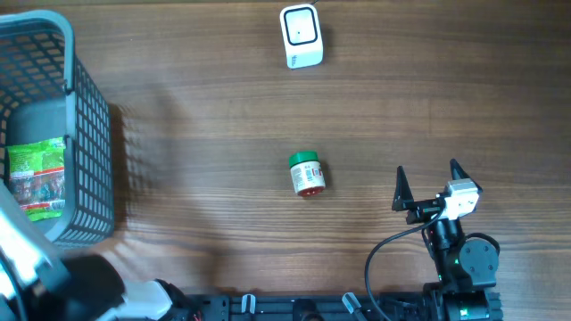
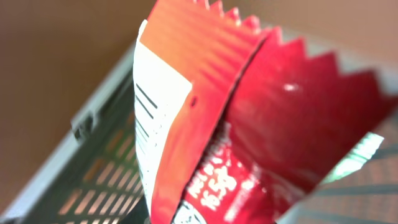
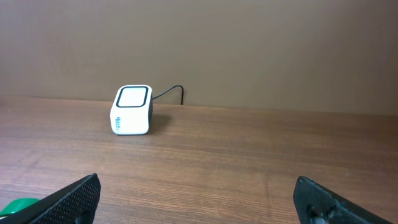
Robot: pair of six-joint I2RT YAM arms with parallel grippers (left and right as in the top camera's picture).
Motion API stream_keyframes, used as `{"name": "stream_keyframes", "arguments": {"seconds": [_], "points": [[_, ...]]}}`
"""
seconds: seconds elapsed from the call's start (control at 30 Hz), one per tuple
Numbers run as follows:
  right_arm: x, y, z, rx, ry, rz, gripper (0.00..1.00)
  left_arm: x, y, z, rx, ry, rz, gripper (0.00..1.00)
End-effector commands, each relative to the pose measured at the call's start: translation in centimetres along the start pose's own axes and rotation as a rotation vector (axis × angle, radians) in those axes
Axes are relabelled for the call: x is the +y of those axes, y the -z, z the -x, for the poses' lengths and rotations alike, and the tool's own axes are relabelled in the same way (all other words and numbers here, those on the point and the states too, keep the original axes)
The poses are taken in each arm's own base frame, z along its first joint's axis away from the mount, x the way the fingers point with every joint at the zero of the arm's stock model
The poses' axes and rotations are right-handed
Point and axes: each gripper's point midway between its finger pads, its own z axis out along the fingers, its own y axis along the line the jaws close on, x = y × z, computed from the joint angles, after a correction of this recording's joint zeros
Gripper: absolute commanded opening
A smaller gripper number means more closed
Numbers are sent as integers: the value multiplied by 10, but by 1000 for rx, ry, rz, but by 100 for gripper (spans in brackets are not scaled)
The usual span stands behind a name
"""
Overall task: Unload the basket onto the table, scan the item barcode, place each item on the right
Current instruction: 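Carry the red packages out and place them beside the jar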
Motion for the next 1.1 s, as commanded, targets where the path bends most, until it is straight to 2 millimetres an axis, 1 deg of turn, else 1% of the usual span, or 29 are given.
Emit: {"name": "stream_keyframes", "arguments": {"seconds": [0.0,0.03,0.1,0.13,0.2,0.23,0.27,0.33,0.37,0.43,0.5,0.53,0.57,0.6,0.67,0.73,0.77,0.8,0.83,0.87,0.9,0.93,1.07], "points": [[-3,0,1,-8,-10,-14,100,-44,81,44,-214,-19,-109,4],[-3,0,1,-8,-10,-14,100,-53,94,48,-239,-29,-132,4],[-3,0,1,-8,-10,-14,100,-84,133,51,-301,-69,-216,4],[-3,0,1,-8,-10,-14,100,-98,148,49,-315,-80,-256,4],[-3,0,1,-8,-10,-14,100,-118,166,43,-316,-74,-323,4],[-3,0,1,-8,-10,-14,100,-134,178,34,-296,-68,-378,4],[-3,0,1,-8,-10,-14,100,-149,185,24,-264,-67,-422,4],[-3,0,1,-8,-10,-14,100,-172,194,1,-184,-68,-488,4],[-3,0,1,-8,-10,-14,100,-188,197,-19,-107,-68,-527,4],[-3,0,1,-8,-10,-14,100,-211,200,-47,1,-72,-572,4],[-3,0,1,-8,-10,-14,100,-237,201,-79,115,-87,-605,4],[-3,0,1,-8,-10,-14,100,-253,200,-100,181,-113,-619,4],[-3,0,1,-8,-10,-14,100,-264,197,-115,219,-137,-625,4],[-3,0,1,-8,-10,-14,100,-277,194,-134,266,-171,-630,4],[-3,0,1,-8,-10,-14,100,-300,183,-174,360,-237,-622,4],[-3,0,1,-8,-10,-14,100,-320,167,-219,454,-302,-596,4],[-3,0,1,-8,-10,-14,100,-328,159,-242,498,-331,-579,4],[-3,0,1,-8,-10,-14,100,-333,153,-258,528,-353,-567,4],[-3,0,1,-8,-10,-14,100,-342,144,-286,578,-398,-555,4],[-3,0,1,-8,-10,-14,100,-347,137,-307,611,-431,-543,4],[-3,0,1,-8,-10,-14,100,-351,131,-320,632,-450,-531,4],[-3,0,1,-8,-10,-14,100,-354,124,-338,663,-468,-509,4],[-3,0,1,-8,-10,-14,100,-368,108,-381,757,-513,-501,4]]}}
